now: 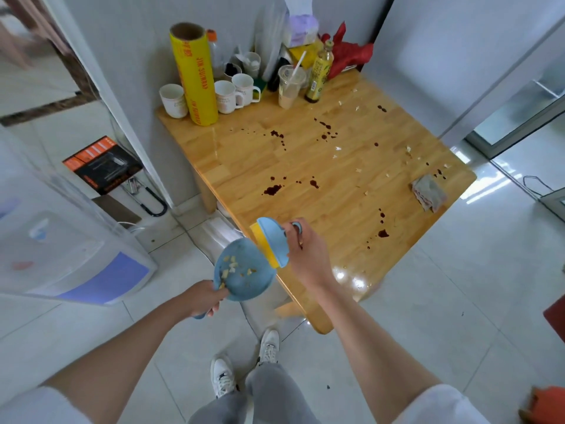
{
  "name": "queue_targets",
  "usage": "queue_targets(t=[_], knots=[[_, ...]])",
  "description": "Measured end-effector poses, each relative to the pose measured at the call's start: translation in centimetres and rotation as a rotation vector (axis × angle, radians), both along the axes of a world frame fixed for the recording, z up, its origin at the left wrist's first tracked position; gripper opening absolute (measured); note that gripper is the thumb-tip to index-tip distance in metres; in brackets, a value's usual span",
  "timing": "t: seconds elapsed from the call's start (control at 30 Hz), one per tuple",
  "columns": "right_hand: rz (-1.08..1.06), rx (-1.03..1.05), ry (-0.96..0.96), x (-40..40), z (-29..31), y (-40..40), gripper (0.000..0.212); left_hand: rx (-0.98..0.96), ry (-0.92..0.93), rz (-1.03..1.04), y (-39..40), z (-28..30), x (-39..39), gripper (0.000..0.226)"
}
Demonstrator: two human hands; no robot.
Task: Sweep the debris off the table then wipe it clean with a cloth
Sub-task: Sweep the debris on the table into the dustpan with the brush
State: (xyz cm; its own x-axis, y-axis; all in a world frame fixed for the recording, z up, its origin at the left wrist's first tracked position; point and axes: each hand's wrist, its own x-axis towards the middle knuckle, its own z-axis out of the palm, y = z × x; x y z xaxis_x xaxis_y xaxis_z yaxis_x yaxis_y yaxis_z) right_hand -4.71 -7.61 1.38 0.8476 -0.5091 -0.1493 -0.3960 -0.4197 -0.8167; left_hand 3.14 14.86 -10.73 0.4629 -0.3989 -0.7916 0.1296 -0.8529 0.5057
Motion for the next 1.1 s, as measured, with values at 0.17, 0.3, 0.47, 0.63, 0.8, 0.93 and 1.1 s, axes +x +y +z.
queue_targets(t=[0.17,0.3,0.47,0.63,0.8,0.93,1.1], knots=[[-0.102,-0.058,-0.016,-1.8,2.5,-4.2,0.020,-0.044,-0.029,-0.018,-4.8,3.1,0.1,0.029],[-0.179,-0.085,-0.030,-2.6,4.0,-8.7,0.020,-0.090,-0.031,-0.011,-9.2,5.5,-0.4,0.031],[-0.187,-0.068,-0.060,-2.3,5.8,-15.3,0.024,-0.105,-0.036,0.011,-15.6,7.8,-1.3,0.033],[-0.165,-0.132,-0.107,-2.5,6.2,-25.1,0.024,-0.119,-0.020,0.128,-21.9,7.8,-1.2,0.021],[-0.202,-0.184,-0.093,-2.8,6.2,-35.2,0.024,-0.094,-0.066,0.209,-28.2,8.1,-2.5,0.034],[-0.217,-0.204,-0.064,-1.6,6.1,-40.4,0.032,-0.100,-0.057,0.263,-31.4,8.4,-3.4,0.032],[-0.197,-0.217,-0.032,1.2,6.1,-43.6,0.033,-0.084,-0.039,0.297,-33.2,7.7,-2.3,0.032]])
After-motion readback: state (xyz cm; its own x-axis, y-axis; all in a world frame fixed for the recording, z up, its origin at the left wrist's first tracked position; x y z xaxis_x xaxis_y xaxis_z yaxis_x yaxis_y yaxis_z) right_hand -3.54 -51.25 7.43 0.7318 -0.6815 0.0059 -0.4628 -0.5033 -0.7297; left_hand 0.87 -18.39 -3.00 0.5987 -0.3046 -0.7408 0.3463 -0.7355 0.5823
